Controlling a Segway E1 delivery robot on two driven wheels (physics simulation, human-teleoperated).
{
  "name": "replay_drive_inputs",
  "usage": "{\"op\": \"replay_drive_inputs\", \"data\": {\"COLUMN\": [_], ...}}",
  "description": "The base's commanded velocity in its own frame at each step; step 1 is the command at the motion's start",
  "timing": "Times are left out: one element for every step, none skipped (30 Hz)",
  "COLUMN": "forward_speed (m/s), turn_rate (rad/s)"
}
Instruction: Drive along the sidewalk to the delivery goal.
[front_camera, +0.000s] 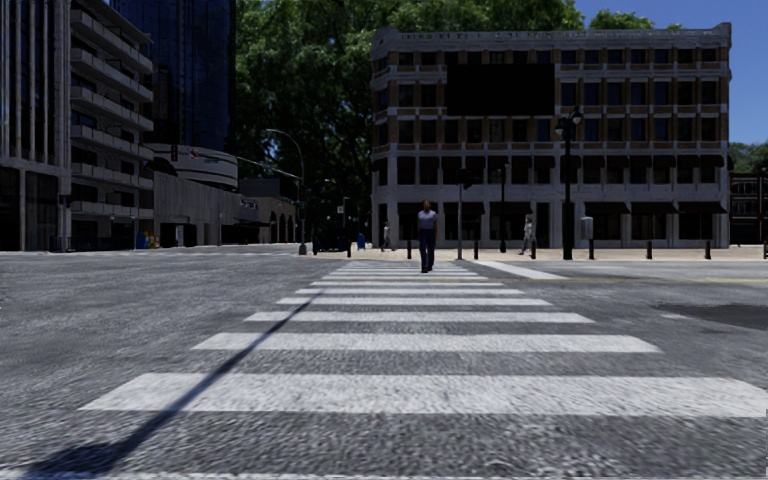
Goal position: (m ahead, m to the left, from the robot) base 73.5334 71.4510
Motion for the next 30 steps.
{"op": "replay_drive_inputs", "data": {"forward_speed": [2.0, 2.0, 2.0, 2.0, 2.0, 2.0, 2.0, 2.0, 2.0, 2.0, 2.0, 2.0, 2.0, 2.0, 2.0, 2.0, 2.0, 2.0, 2.0, 2.0, 2.0, 2.0, 2.0, 2.0, 2.0, 2.0, 2.0, 2.0, 2.0, 2.0], "turn_rate": [0.39, 0.39, 0.39, 0.39, 0.39, 0.39, 0.39, 0.39, 0.39, 0.39, 0.39, 0.39, 0.39, 0.39, 0.39, 0.39, 0.39, 0.39, 0.39, 0.0, 0.0, 0.0, 0.0, 0.0, 0.0, 0.0, 0.0, 0.0, 0.0, 0.0]}}
